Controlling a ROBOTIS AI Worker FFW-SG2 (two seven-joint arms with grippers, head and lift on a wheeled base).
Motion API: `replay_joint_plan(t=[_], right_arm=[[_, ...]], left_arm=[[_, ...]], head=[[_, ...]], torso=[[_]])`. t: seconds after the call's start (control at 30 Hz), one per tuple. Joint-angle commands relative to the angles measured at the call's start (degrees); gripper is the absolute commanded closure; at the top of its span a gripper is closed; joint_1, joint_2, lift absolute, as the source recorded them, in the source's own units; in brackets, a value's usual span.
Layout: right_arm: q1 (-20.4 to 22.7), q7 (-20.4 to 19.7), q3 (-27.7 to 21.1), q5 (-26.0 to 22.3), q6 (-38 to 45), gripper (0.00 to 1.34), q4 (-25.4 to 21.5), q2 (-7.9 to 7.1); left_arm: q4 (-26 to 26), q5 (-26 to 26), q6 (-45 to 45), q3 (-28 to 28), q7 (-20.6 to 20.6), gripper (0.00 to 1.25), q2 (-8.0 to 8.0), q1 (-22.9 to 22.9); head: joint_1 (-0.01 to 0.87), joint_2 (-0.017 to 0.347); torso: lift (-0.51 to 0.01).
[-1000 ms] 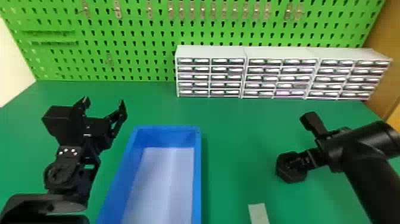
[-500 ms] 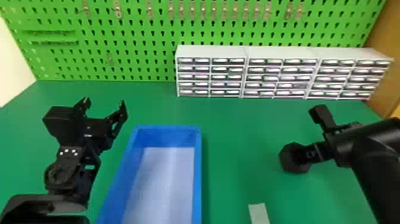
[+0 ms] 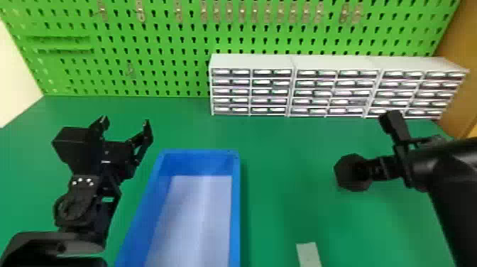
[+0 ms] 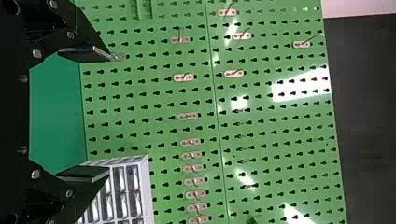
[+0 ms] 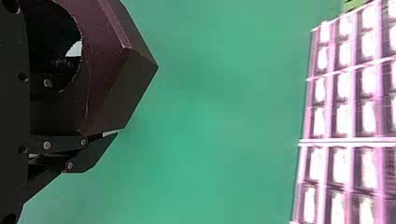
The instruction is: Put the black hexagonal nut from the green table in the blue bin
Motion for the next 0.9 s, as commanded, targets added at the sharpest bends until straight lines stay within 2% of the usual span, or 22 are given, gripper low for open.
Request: replay_joint_plan(t=[0.0, 0.27, 0.67, 0.87], right_arm=[[0.74, 0.00, -1.05, -1.67, 0.13, 0.98, -4.17, 0.36], [2.67, 0.00, -2.63, -5.10, 1.01, 0.98, -13.40, 1.07], [3.90, -0.09, -2.19, -10.90, 1.89, 0.98, -24.38, 1.51], [5.04, -2.46, -1.93, -15.55, 2.16, 0.98, -28.78, 1.77]], left_arm=[[0.00, -0.09, 0.09, -0.07, 0.00, 0.40, 0.01, 0.07], [0.00, -0.18, 0.09, -0.16, 0.00, 0.40, 0.01, 0.07], [0.00, -0.26, 0.09, -0.16, 0.00, 0.40, 0.01, 0.16], [0.09, -0.26, 0.09, -0.16, 0.09, 0.40, -0.07, 0.16]], head=[[0.657, 0.057], [0.657, 0.057], [0.657, 0.057], [0.657, 0.057]], torso=[[-0.095], [-0.095], [-0.095], [-0.095]])
